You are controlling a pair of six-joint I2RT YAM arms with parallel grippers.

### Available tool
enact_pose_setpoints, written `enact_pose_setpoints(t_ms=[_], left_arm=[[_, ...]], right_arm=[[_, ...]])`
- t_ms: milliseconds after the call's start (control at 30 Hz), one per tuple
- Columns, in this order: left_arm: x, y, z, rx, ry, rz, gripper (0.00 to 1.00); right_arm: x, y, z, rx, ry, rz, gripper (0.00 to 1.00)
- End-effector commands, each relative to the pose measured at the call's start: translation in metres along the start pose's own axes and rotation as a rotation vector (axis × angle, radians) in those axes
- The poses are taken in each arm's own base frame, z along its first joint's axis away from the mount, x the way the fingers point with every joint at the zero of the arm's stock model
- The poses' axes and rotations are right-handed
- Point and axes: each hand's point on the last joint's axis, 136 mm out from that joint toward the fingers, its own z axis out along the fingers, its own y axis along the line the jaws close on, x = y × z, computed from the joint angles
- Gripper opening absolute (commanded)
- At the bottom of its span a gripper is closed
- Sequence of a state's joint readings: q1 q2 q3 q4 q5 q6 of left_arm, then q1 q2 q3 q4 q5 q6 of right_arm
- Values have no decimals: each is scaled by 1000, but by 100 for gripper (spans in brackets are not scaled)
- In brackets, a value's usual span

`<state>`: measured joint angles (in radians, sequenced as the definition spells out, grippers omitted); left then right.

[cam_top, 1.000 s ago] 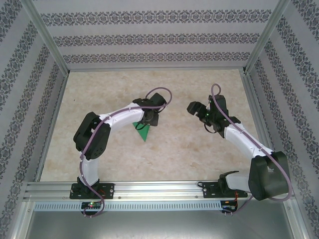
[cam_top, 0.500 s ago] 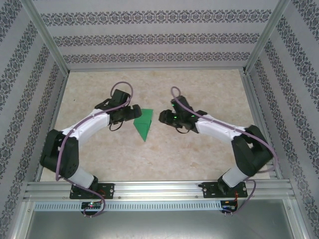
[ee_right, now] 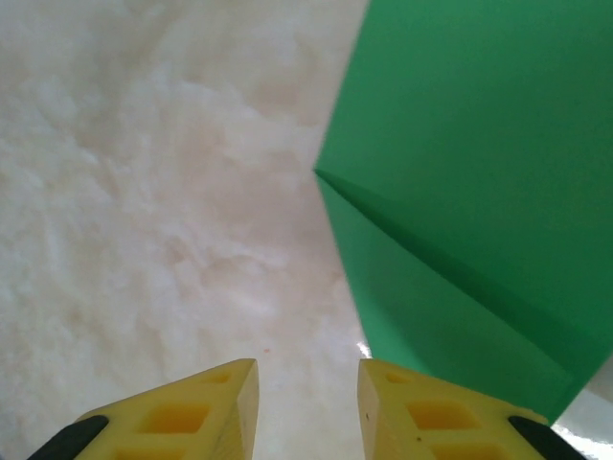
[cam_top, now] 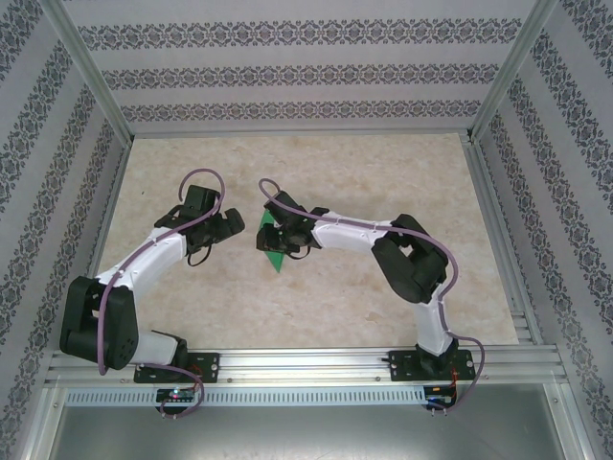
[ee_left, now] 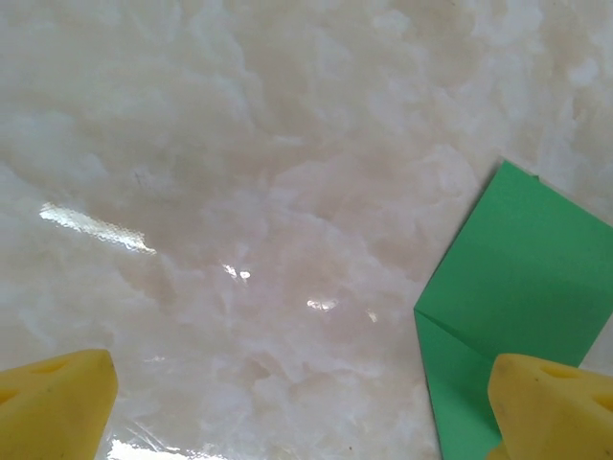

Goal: Fold a paper plane with a square sheet of paper (pick it up from the middle)
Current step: Rotate the paper at the center of the table.

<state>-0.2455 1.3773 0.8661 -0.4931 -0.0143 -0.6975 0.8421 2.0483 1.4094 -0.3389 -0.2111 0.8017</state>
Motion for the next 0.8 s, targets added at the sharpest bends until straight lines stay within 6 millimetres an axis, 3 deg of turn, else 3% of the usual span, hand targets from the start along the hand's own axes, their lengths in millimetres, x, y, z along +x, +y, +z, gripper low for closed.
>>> enact_pose_setpoints(t_ms=[0, 200, 400, 533, 633, 767], left_arm=[[-11, -3, -4, 31, -49, -10, 100], [-8, -7, -2, 54, -32, -27, 100], [-8, -14, -6, 80, -16, -2, 100], [-6, -19, -6, 111, -4, 7, 100], [-7, -26, -8, 145, 3, 17, 100], [-3, -37, -8, 210, 21, 13, 100]], right_arm=[[7, -7, 5, 42, 60, -49, 35], [29, -37, 6, 104, 186, -178, 36], [54, -91, -29, 193, 355, -396, 39], [49, -117, -53, 240, 355, -439, 40], [32, -109, -71, 259, 266, -448, 41], [2, -83, -97, 216, 28, -272, 44]])
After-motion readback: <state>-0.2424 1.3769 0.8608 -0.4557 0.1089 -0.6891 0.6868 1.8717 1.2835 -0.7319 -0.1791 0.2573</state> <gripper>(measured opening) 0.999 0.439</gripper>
